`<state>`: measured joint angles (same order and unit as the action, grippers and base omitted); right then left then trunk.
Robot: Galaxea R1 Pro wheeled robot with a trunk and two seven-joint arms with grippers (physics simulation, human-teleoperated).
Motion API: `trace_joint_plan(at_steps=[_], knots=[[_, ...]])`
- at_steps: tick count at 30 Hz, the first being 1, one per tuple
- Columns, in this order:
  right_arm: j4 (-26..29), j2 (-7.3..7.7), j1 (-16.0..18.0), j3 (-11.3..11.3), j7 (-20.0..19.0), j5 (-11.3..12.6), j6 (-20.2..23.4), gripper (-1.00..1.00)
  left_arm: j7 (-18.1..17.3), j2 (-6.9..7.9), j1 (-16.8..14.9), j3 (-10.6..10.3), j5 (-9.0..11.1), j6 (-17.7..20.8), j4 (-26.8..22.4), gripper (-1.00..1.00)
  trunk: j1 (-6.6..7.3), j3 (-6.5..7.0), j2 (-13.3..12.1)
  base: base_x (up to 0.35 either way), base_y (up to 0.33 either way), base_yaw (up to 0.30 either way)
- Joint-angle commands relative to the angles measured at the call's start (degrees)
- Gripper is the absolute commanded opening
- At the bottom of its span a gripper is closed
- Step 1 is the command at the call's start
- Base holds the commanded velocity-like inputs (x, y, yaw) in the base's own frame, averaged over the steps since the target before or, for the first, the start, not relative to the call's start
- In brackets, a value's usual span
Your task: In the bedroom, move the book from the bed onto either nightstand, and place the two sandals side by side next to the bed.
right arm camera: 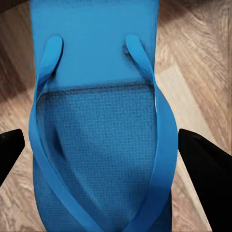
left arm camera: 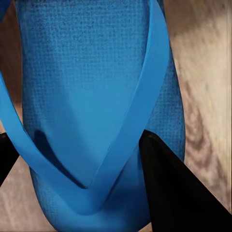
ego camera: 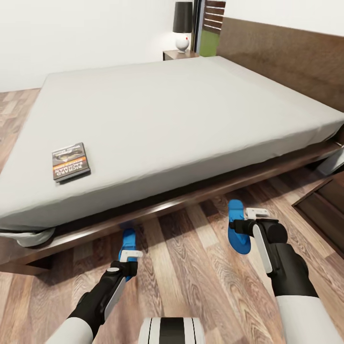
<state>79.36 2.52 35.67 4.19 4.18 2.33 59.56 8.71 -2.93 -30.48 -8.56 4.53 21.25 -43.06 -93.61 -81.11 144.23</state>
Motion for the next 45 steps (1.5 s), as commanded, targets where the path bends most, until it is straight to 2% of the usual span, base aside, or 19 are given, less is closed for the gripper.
trace_joint_plan(at_steps=[1, 15, 28, 41, 44, 45], knots=[[0.3, 0.02, 0.0, 0.0, 0.4, 0.3, 0.2, -1.0, 0.5, 0.03, 0.0, -0.2, 0.5, 0.3, -0.1, -1.0, 0.0, -0.04, 0.0, 0.049, -0.226, 0.19], [0.7, -0.09, 0.0, -0.1, 0.4, 0.3, 0.2, -1.0, 0.5, 0.03, 0.0, -0.2, 0.5, 0.3, -0.1, -1.0, 0.0, -0.04, 0.0, 0.006, -0.041, 0.26], [0.8, -0.06, 0.0, -0.1, 0.4, 0.3, 0.2, -1.0, 0.5, 0.03, 0.0, -0.1, 0.5, 0.3, -0.1, -1.0, 0.0, -0.04, 0.0, 0.0, 0.0, 0.159], [1.0, 0.02, 0.0, -0.1, 0.3, 0.3, 0.2, -1.0, 0.5, 0.1, 0.0, -0.1, 0.5, 0.2, -0.1, -1.0, 0.0, -0.04, 0.0, -0.02, 0.0, 0.028], [3.5, 0.02, 0.0, -0.3, 0.3, 0.3, 0.2, -1.0, 0.5, 0.12, 0.0, -0.1, 0.5, 0.3, -0.1, -1.0, 0.0, -0.04, 0.0, 0.0, 0.0, 0.0], [4.7, 0.04, 0.0, -1.1, 0.3, 0.3, 0.2, -1.0, 0.5, 0.16, 0.0, -0.1, 0.5, 0.3, -0.1, -1.0, 0.0, -0.04, 0.0, 0.0, 0.0, 0.0]])
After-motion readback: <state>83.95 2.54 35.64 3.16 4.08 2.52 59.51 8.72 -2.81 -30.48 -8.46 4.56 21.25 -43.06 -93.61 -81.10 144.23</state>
